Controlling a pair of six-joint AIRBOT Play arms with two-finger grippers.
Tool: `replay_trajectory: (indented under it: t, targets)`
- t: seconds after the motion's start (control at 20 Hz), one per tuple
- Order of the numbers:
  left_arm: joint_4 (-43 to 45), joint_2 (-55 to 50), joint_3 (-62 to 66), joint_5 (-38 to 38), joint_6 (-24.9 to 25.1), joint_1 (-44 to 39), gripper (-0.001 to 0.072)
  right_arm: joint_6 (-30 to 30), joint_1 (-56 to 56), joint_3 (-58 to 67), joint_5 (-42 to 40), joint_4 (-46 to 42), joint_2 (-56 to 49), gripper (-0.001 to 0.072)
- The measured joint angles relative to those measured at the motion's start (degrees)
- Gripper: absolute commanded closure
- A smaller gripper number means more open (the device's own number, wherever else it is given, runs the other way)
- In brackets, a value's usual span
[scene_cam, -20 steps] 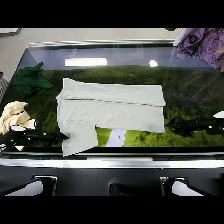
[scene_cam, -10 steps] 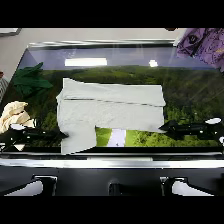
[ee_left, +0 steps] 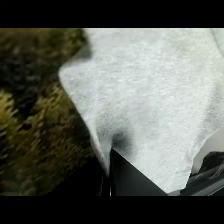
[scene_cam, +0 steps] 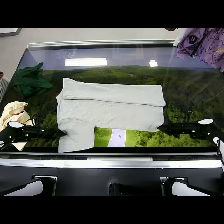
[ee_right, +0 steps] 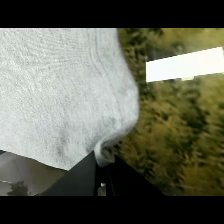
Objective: Fold the clothes and pants, and hang the long-sleeved shirts on hangers.
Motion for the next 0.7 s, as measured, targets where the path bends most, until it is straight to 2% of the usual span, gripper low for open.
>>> replay_trajectory:
  t: [0.15, 0.25, 0.45, 0.7]
  targets:
    - [0.39, 2.34, 2.84, -2.45, -2.32, 0.0, 0.0693, 1.92, 0.39, 0.22, 1.64, -2.93, 3.76, 0.0682]
    - [1.77, 5.88, 4.02, -4.87, -5.64, -0.07, 0.0693, 5.64, 0.57, 0.5, 5.6, -3.65, 8.15, 0.0682]
    - [6.27, 15.76, 2.89, -10.47, -13.22, -0.22, 0.0693, 13.88, 0.63, 0.55, 13.9, -11.67, 17.2, 0.0682]
    - [9.11, 28.96, -0.42, -16.48, -21.53, -0.87, 0.0695, 21.35, 0.63, 0.61, 22.71, -19.19, 26.38, 0.0682]
